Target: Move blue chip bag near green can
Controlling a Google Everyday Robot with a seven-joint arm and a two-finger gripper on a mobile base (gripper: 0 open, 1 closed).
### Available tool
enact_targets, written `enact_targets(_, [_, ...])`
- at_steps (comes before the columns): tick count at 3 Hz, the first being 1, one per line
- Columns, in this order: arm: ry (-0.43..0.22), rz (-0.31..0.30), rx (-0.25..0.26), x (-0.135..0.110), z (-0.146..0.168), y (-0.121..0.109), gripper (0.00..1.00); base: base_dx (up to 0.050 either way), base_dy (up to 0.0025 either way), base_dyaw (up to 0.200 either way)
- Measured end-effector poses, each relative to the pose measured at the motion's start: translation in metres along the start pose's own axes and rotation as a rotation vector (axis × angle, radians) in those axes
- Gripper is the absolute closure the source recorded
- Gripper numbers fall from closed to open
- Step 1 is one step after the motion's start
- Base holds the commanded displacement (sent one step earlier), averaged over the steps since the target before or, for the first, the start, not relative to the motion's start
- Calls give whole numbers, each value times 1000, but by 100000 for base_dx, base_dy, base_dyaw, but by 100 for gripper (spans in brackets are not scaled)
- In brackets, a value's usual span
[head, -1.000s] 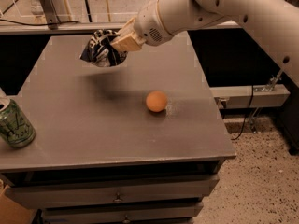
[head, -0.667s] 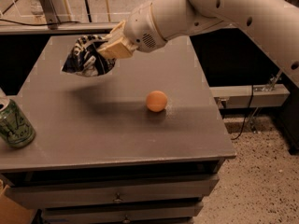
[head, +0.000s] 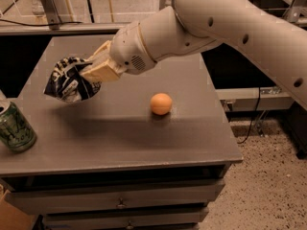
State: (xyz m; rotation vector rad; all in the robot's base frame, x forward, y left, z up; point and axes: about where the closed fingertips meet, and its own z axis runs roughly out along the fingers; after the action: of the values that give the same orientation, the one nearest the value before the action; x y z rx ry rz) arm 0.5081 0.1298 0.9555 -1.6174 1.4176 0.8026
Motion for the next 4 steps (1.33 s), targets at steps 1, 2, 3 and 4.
enact_targets(1, [-30, 0, -51, -7, 19, 21, 100, 0, 0, 0])
enact_targets(2, [-53, 4, -93, -12, 38, 38, 100, 0, 0, 0])
enact_targets(3, [-62, 15, -127, -11, 55, 50, 89, 0, 0, 0])
enact_targets(4, [-54, 20, -155, -8, 69, 56, 71, 0, 0, 0])
